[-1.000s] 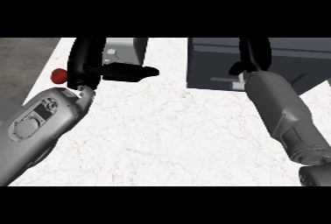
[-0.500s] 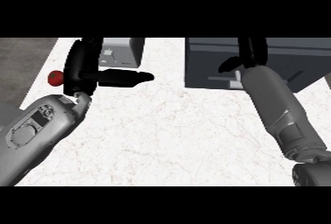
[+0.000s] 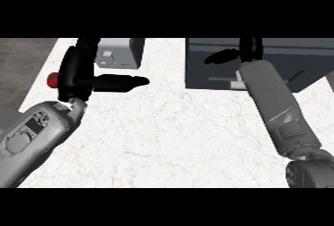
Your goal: Pick up the can, place it into the drawer and close the drawer
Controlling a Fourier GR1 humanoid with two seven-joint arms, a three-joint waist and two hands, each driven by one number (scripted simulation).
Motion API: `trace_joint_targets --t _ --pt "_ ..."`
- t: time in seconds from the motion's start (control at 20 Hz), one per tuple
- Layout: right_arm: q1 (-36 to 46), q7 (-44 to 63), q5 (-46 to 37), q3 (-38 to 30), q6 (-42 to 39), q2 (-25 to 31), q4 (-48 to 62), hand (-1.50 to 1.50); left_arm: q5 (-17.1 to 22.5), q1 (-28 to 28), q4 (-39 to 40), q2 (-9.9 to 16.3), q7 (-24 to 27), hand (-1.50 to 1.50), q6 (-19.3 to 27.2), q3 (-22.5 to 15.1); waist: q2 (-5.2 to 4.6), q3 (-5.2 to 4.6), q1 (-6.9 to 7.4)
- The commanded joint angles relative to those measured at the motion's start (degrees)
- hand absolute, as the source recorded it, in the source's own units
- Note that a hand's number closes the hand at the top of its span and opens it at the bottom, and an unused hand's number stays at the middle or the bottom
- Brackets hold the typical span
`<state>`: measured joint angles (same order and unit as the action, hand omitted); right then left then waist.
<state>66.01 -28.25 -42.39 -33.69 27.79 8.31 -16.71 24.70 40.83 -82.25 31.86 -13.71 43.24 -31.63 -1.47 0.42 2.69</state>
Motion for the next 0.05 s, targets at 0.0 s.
trace_joint_targets --t 0.0 --pt "2.92 -0.94 5.49 -4.05 -1.5 -0.5 -1.09 -1.5 -0.75 -3.58 -0.96 -0.66 2.02 -1.5 0.1 0.8 0.62 -0.36 0.11"
